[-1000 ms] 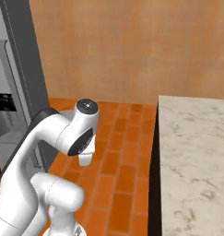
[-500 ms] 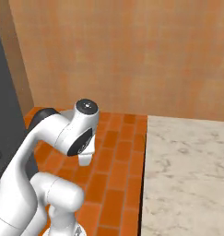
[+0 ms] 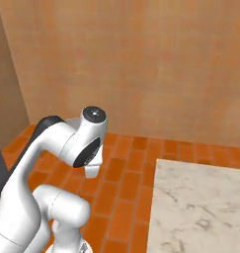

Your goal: Take the meat container that has the chicken drumstick and place it on the second highest rack of the freezer. Then take the vegetable container that has the tomato and potato and place it on the highest rack of the freezer.

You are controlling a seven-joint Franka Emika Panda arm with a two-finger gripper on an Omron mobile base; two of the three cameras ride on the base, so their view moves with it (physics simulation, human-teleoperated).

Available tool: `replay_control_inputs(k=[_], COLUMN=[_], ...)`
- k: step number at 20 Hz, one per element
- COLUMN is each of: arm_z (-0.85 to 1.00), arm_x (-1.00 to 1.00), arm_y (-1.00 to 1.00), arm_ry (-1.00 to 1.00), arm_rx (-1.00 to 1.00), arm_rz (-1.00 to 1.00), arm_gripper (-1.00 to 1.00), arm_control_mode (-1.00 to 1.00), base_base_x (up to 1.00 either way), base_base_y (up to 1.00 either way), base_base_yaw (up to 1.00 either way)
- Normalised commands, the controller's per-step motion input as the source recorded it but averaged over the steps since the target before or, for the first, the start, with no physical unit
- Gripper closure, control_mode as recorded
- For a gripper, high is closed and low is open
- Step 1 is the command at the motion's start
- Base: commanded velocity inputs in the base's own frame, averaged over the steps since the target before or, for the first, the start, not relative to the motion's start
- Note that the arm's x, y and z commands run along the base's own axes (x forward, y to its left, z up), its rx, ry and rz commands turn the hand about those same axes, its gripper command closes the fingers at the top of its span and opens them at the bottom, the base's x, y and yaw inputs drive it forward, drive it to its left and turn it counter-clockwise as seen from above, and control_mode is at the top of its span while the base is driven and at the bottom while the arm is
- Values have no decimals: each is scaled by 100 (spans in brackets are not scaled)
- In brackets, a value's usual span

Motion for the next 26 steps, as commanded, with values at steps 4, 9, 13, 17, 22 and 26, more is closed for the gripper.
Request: replay_control_inputs(k=[4,9,13,17,22,26], arm_z=[0,0,0,0,0,0], arm_x=[0,0,0,0,0,0], arm_y=[0,0,0,0,0,0], arm_ry=[0,0,0,0,0,0], arm_rx=[0,0,0,0,0,0], arm_rz=[0,0,0,0,0,0], arm_gripper=[100,100,100,100,100,100], arm_control_mode=[100,100,100,100,100,100], base_base_x=[72,3,0,2,1,66], base_base_y=[2,25,14,-23,-70,-83], base_base_yaw=[43,70,75,64,63,51])
